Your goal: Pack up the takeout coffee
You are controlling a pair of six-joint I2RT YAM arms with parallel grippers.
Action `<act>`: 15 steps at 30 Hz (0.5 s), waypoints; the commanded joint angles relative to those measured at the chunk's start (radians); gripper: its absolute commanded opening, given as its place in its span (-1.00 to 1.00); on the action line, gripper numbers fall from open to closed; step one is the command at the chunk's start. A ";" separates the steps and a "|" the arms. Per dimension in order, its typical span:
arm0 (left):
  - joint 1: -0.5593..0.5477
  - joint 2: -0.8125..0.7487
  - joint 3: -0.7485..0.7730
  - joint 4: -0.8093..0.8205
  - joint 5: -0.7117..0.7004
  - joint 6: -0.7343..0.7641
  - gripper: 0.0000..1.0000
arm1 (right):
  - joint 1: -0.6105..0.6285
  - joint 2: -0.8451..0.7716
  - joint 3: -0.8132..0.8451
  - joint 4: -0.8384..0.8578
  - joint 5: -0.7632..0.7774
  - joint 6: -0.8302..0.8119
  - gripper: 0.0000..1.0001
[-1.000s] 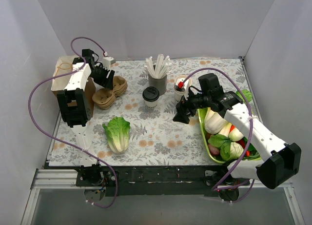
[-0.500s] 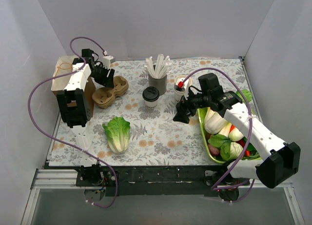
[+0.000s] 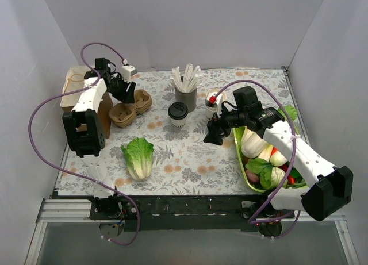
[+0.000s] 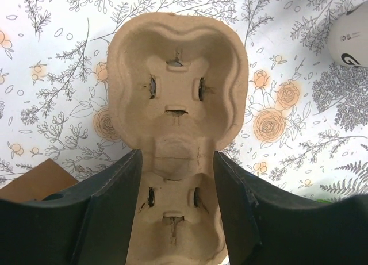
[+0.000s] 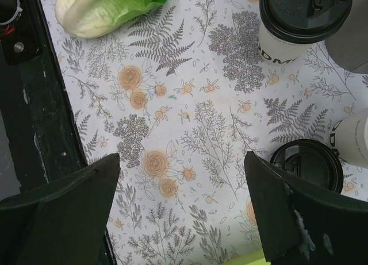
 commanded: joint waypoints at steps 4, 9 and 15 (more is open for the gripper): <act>-0.006 -0.024 0.030 -0.082 0.039 0.128 -0.07 | -0.004 0.007 -0.003 0.020 -0.019 0.008 0.92; -0.008 0.035 0.102 -0.143 0.042 0.135 -0.07 | -0.004 0.012 0.006 0.014 -0.019 0.008 0.92; -0.009 0.072 0.134 -0.153 0.046 0.132 -0.02 | -0.004 0.009 0.004 0.009 -0.016 0.006 0.92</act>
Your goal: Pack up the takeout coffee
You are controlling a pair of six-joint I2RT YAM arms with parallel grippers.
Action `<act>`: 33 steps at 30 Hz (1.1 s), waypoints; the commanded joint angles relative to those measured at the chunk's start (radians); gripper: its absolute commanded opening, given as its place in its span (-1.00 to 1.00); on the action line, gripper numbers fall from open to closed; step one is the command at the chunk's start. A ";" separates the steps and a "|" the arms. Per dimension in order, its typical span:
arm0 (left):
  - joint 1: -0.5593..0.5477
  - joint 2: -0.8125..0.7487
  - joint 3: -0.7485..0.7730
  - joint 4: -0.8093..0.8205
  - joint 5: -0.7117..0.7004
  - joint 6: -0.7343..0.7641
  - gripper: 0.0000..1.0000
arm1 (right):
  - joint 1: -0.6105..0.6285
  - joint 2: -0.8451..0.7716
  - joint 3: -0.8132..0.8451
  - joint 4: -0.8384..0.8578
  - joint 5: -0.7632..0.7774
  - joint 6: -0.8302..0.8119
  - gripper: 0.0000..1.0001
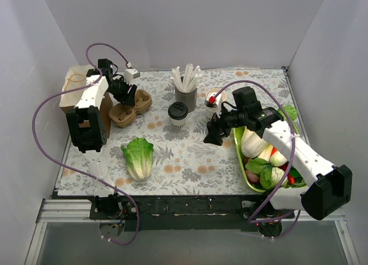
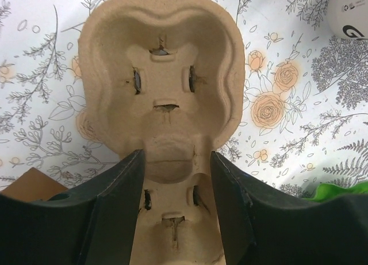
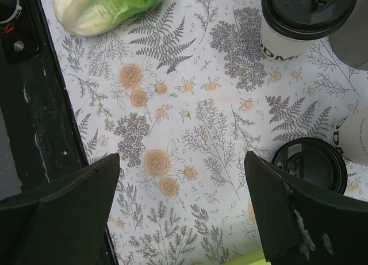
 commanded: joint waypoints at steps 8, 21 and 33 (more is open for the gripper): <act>-0.003 0.043 0.078 -0.041 0.013 0.009 0.02 | -0.004 0.008 0.015 0.011 -0.018 0.001 0.92; -0.003 0.066 0.080 -0.049 0.015 0.001 -0.03 | -0.004 0.016 0.007 0.021 -0.019 0.001 0.92; -0.003 0.035 0.052 -0.006 0.016 -0.030 -0.28 | -0.004 0.017 -0.008 0.034 -0.019 0.006 0.93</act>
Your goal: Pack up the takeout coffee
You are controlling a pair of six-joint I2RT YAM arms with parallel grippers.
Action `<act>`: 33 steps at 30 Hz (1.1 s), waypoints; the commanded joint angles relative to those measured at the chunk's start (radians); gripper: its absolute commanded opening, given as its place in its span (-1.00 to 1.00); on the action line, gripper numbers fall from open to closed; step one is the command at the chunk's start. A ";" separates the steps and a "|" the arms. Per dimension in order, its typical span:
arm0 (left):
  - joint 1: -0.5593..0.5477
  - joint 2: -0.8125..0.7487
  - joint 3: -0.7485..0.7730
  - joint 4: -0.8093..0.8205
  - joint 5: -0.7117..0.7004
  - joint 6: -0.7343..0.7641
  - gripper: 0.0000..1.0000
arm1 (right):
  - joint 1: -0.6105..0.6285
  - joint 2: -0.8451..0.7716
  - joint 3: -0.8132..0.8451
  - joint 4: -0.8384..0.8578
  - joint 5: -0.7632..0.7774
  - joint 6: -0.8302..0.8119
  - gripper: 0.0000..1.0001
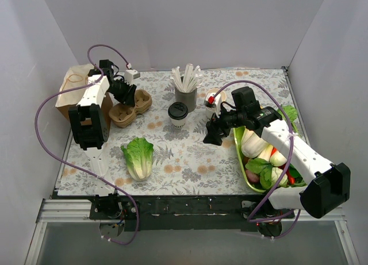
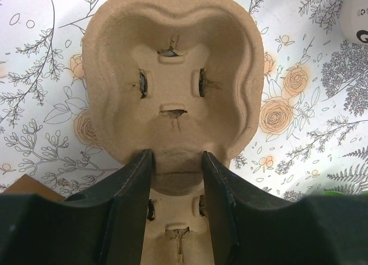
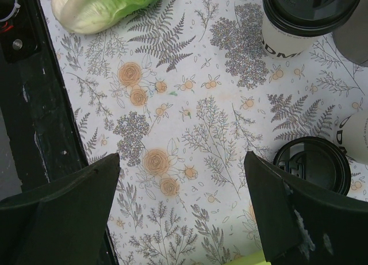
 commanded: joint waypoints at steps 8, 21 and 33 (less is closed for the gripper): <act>-0.006 -0.044 -0.038 0.064 0.002 -0.044 -0.02 | -0.005 -0.002 -0.013 0.039 -0.020 0.009 0.93; -0.009 -0.068 -0.061 0.081 -0.015 -0.048 -0.39 | -0.005 -0.003 -0.017 0.044 -0.016 0.008 0.93; -0.006 -0.201 -0.050 0.098 -0.038 -0.114 -0.88 | -0.005 -0.003 -0.017 0.047 -0.017 0.008 0.93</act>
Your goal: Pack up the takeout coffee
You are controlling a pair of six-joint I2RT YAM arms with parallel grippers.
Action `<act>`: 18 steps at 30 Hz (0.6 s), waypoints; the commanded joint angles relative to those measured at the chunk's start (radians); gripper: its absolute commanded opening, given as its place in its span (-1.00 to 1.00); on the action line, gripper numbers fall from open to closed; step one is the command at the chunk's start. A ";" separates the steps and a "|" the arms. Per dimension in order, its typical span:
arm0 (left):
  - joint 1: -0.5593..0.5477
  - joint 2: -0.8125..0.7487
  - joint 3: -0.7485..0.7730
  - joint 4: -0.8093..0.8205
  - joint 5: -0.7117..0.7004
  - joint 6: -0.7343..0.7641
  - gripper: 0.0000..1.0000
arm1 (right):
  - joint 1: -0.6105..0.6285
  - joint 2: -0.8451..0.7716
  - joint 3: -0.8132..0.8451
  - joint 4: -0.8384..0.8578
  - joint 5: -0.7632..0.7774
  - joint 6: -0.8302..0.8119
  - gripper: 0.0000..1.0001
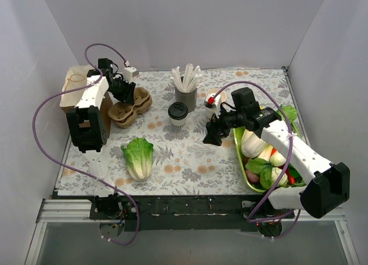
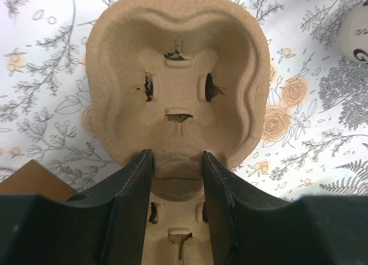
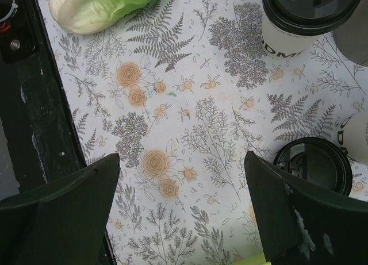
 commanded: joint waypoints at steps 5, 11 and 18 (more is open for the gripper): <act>-0.002 -0.173 0.012 0.011 -0.005 -0.049 -0.93 | -0.005 0.003 0.004 0.031 -0.027 0.006 0.93; -0.002 -0.178 0.078 -0.025 0.009 -0.065 -0.96 | -0.005 0.000 0.012 0.033 -0.027 0.006 0.93; -0.014 -0.225 0.202 -0.129 0.115 -0.113 -1.00 | -0.007 -0.025 -0.008 0.033 -0.008 0.011 0.93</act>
